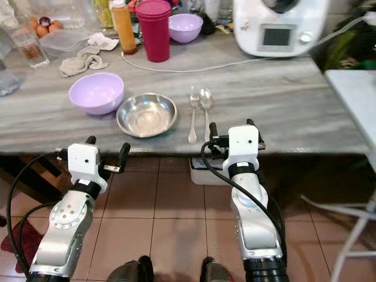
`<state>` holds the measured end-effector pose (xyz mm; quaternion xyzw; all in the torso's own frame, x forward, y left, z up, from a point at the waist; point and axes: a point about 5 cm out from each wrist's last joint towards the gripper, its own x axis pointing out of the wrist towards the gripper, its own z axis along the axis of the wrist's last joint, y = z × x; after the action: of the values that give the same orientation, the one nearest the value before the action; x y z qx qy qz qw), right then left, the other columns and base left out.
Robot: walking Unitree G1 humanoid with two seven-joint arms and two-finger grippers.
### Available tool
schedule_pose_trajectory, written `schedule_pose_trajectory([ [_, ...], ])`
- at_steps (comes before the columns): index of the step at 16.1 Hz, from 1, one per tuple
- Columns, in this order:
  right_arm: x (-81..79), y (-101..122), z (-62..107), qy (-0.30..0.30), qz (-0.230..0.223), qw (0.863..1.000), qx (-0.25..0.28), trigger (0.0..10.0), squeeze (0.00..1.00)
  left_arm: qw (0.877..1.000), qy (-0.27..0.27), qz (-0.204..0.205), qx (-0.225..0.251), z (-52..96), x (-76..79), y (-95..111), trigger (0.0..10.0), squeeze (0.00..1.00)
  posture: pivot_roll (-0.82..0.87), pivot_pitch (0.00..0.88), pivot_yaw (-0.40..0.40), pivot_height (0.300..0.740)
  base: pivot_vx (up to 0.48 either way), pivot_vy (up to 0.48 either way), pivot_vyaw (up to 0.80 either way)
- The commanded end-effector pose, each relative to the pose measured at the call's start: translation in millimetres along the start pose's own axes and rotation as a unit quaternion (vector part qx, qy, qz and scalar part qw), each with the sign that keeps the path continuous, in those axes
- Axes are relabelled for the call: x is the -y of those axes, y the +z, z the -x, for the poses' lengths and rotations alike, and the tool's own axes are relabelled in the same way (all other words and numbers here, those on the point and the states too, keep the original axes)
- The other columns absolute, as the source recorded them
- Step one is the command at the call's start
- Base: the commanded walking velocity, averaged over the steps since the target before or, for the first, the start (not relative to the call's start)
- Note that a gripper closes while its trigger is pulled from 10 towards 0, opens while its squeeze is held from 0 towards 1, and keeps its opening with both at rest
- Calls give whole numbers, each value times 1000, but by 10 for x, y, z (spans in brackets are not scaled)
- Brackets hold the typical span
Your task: Setting the table
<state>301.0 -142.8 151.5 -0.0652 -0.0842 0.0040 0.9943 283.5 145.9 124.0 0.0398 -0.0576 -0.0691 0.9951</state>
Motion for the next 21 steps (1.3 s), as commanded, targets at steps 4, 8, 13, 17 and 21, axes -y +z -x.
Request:
schedule_pose_trajectory([
  [4,-21,38,-13,6,-5,1000,5,10000,0,1000,3,-1,-17,53,-14,-69,10000,0,-115,143,50,740,-281,0,0],
  [8,-21,19,-9,1,7,1000,-1,10000,0,1000,-1,-3,-19,61,1,-78,10000,0,-117,149,51,740,-281,0,0],
  [13,-62,0,-8,9,-11,1000,-9,10000,0,1000,-6,-5,-15,59,-1,-72,10000,0,-114,148,54,740,-280,0,0],
  [17,-88,-25,7,16,-9,1000,-14,10000,0,999,-35,10,1,51,30,-34,10000,0,-116,147,56,740,0,0,0],
  [21,-87,-50,-1,3,27,1000,-16,10000,0,998,-55,12,1,62,65,-25,10000,0,-114,148,56,740,0,0,0],
])
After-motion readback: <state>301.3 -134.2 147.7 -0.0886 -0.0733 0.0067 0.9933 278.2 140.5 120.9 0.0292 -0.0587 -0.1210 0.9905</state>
